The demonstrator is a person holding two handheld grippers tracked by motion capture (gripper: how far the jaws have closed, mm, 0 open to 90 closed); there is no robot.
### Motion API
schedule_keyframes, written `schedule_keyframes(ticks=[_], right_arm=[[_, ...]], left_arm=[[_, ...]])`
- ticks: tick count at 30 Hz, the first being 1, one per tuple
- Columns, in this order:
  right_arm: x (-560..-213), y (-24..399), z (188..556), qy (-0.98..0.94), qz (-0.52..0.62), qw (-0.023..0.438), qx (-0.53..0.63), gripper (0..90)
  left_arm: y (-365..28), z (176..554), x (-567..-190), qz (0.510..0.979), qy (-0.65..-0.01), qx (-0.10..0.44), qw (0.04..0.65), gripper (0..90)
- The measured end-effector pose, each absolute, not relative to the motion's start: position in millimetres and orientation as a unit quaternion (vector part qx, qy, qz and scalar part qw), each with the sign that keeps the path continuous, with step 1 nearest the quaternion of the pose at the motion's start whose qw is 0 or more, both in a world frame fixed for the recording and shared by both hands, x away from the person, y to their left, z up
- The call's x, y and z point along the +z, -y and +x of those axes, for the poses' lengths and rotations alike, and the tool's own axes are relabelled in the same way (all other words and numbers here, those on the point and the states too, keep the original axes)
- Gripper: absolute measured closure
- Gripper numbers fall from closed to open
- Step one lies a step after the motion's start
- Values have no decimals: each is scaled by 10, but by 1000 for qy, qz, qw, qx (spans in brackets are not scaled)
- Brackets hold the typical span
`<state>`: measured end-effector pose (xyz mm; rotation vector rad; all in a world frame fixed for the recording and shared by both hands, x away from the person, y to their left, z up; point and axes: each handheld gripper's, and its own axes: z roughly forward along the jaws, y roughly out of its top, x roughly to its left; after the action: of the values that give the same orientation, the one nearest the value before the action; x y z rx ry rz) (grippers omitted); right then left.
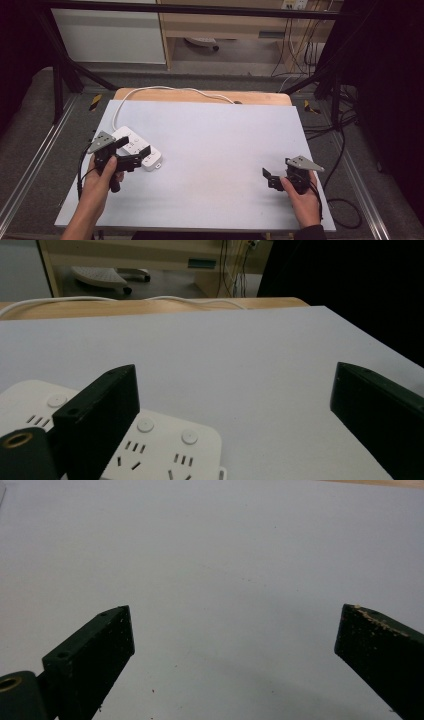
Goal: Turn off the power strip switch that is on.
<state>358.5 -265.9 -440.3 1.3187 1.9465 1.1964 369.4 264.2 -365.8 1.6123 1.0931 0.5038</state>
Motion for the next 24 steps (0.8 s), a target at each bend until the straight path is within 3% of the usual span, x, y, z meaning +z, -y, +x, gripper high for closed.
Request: schedule_keyframes(ticks=[24], right_arm=[[-4397,2665,3581,-713,487,250,438,30]], left_arm=[[-3226,3422,-3646,648,-485,242,535,52]])
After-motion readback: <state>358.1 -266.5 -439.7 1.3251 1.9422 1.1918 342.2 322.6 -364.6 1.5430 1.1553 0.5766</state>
